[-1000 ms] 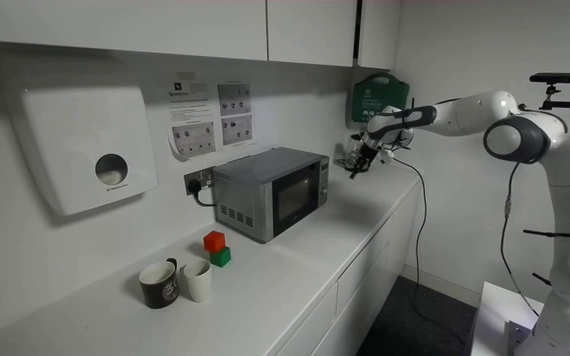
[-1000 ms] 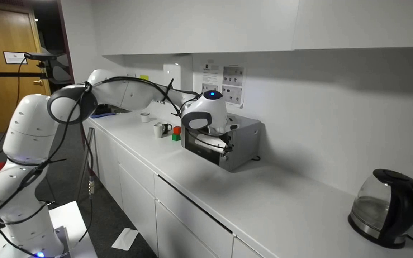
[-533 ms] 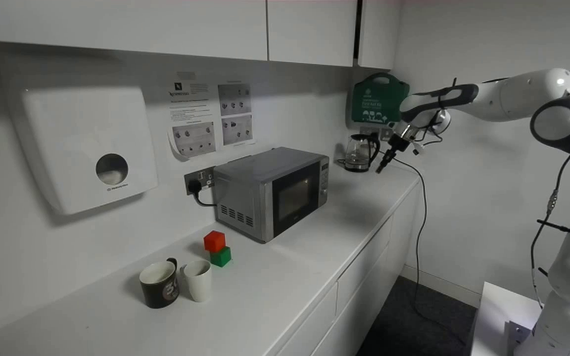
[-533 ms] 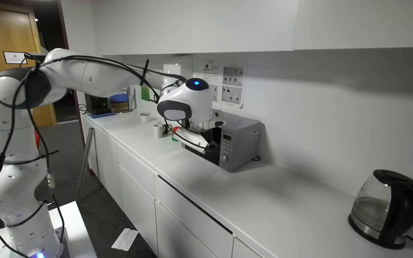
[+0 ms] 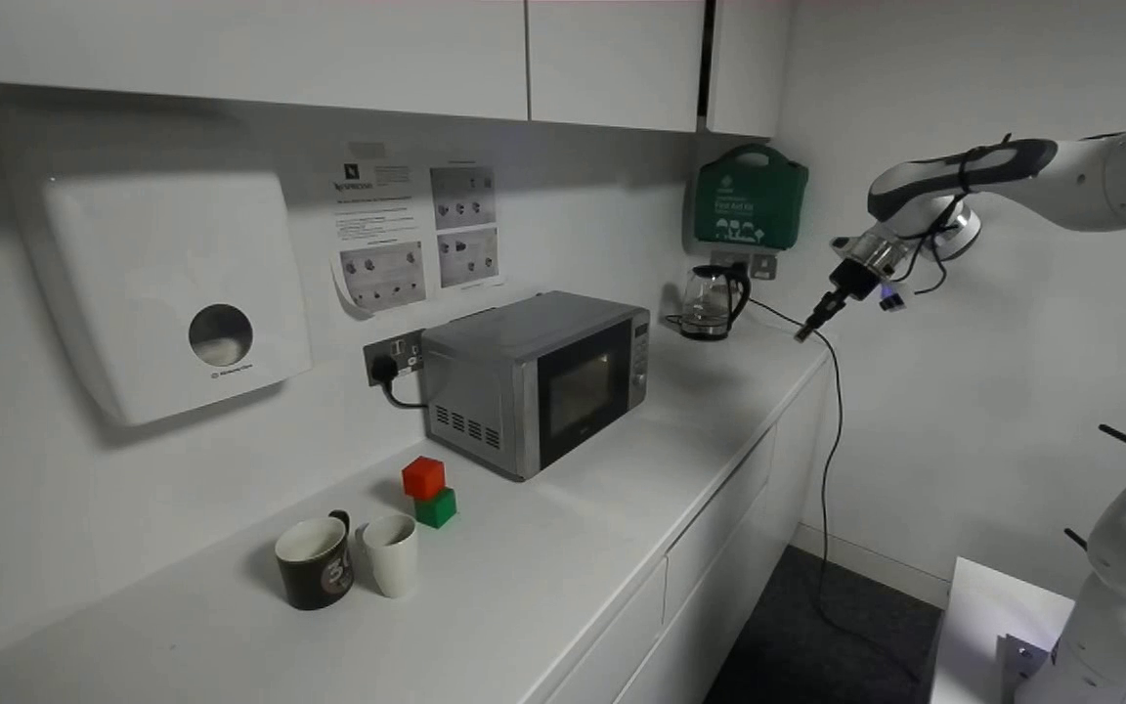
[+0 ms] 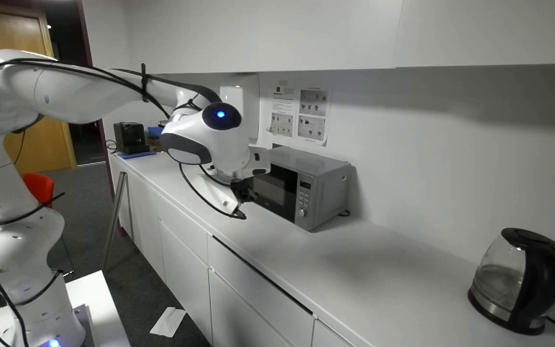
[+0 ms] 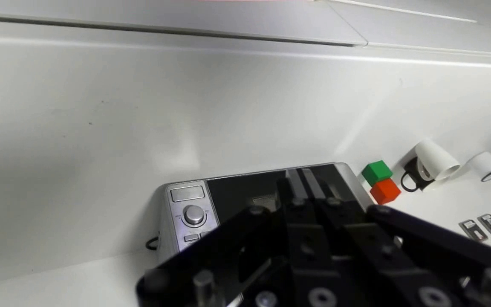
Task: Press a button on the microwave
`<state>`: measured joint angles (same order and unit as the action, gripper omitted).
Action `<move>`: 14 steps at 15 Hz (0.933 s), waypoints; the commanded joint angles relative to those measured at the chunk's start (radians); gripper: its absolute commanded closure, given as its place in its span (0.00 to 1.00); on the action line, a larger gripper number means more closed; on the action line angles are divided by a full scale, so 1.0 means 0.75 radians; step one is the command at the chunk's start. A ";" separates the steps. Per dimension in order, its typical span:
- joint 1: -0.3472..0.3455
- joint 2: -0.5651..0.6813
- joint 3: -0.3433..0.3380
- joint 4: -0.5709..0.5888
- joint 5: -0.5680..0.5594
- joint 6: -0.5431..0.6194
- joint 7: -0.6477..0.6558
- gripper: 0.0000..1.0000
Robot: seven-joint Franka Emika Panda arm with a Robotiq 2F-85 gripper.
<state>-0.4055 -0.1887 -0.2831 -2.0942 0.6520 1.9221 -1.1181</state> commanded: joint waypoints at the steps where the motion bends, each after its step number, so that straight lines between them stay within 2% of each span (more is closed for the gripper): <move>1: 0.058 -0.157 -0.093 -0.154 0.047 0.000 -0.049 1.00; 7: 0.109 -0.211 -0.144 -0.191 0.043 0.033 -0.009 1.00; 9: 0.113 -0.170 -0.151 -0.151 0.001 0.004 0.002 0.99; 14: 0.120 -0.170 -0.156 -0.151 0.004 0.004 0.002 0.99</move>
<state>-0.3381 -0.3154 -0.3793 -2.2102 0.6618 1.9238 -1.1216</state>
